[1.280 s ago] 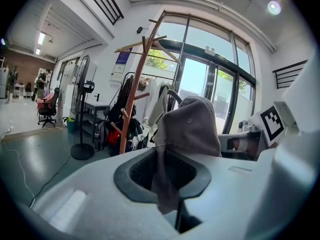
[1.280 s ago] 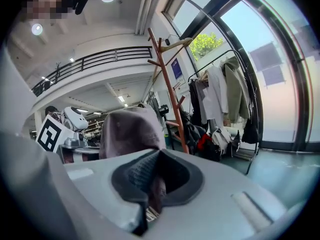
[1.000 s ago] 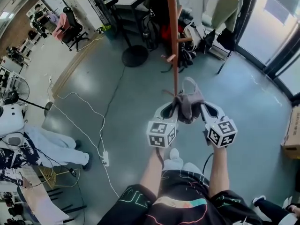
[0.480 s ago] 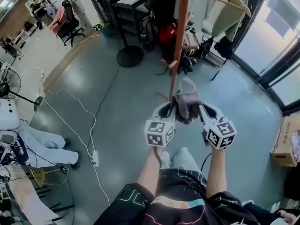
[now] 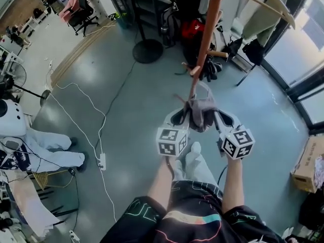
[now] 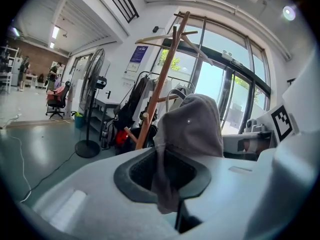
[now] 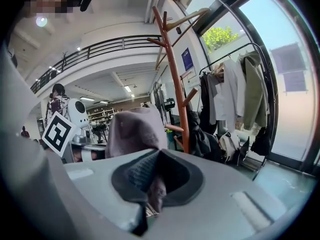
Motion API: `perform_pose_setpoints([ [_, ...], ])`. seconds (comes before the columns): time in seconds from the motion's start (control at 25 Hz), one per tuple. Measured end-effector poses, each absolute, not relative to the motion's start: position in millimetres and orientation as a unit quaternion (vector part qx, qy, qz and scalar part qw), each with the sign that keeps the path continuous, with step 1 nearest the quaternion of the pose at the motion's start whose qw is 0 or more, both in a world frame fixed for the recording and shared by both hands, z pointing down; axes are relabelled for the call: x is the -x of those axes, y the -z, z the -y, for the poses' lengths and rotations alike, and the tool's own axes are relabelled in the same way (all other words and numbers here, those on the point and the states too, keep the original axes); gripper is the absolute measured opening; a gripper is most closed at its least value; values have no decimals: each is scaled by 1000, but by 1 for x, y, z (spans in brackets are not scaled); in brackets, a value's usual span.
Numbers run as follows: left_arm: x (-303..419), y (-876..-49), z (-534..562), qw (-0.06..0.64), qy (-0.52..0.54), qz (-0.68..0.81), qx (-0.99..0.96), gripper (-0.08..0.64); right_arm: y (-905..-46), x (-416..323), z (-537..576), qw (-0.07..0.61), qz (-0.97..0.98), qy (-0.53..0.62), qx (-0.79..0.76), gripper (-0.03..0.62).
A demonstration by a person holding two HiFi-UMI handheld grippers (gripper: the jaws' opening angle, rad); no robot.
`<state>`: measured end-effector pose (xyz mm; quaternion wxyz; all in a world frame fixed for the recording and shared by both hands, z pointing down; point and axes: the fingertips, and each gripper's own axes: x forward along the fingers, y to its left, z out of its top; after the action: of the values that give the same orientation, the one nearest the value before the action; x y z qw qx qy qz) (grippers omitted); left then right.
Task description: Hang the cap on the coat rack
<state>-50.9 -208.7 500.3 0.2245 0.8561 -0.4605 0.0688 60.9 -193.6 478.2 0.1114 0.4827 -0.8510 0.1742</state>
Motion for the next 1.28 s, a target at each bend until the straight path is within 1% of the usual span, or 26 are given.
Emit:
perform_pose_setpoints([
  [0.32,46,-514,241,236,-76,488,-837,49,-489,-64,234,109,861,-178,-464,8],
  [0.68,57,-539,267,258,-98,522,-807,48,-512,-47,264,117,874,-198,-428,8],
  [1.0,54,-552,284,262,-116,535,-795,49,-530,-49,286,121,877,-218,-410,8],
  [1.28,51,-558,295,261,-132,546,-785,49,-543,-50,303,111,880,-237,-397,8],
])
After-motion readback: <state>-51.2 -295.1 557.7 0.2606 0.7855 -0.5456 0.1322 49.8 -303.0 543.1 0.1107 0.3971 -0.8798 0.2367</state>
